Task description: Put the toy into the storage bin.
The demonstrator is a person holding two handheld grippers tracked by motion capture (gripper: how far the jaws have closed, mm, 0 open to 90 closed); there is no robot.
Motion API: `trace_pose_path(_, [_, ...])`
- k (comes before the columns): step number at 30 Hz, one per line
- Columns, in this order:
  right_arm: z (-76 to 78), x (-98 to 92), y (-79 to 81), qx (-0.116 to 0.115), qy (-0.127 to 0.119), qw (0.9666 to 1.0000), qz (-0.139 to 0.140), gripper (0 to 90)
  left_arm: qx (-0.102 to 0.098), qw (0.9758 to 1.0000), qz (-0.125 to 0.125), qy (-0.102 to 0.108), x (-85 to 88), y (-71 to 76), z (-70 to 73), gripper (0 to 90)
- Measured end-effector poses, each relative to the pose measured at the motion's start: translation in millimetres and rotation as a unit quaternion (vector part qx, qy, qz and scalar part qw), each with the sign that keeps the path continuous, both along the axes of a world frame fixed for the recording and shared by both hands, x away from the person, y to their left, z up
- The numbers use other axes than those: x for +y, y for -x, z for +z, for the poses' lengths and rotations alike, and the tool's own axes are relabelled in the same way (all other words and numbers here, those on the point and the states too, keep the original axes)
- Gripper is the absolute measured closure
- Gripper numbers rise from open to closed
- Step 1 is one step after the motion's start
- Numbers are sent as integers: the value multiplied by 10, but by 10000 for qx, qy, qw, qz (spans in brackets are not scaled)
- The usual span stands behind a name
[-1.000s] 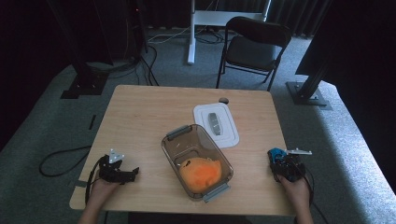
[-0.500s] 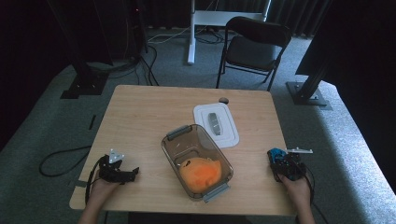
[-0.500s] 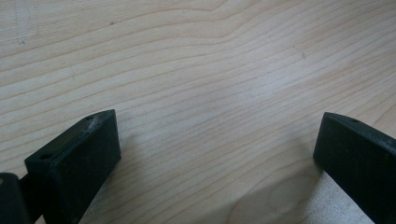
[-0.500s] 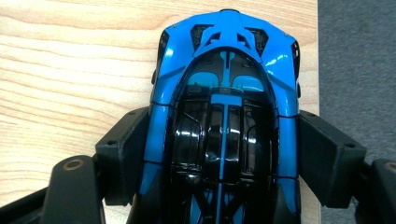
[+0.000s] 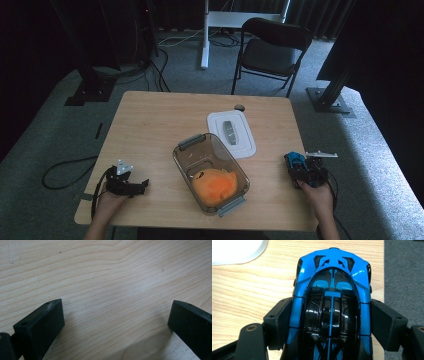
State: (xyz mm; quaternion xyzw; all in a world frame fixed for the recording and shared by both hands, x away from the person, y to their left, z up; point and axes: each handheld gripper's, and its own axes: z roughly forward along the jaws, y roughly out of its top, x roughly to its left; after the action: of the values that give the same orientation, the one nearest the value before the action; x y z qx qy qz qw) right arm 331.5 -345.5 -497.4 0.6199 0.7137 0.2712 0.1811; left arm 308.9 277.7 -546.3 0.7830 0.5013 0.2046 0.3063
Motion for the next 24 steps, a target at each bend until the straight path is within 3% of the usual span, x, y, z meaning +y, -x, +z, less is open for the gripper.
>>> trace_pose_path(11, [222, 93, -16, -117, 78, 9997, 190, 246, 4, 10000, -5, -9, 1, 0, 1, 10])
trace_pose_path(24, [598, 278, -13, -397, 166, 9977, 525, 247, 4, 10000, -4, -8, 1, 0, 1, 10])
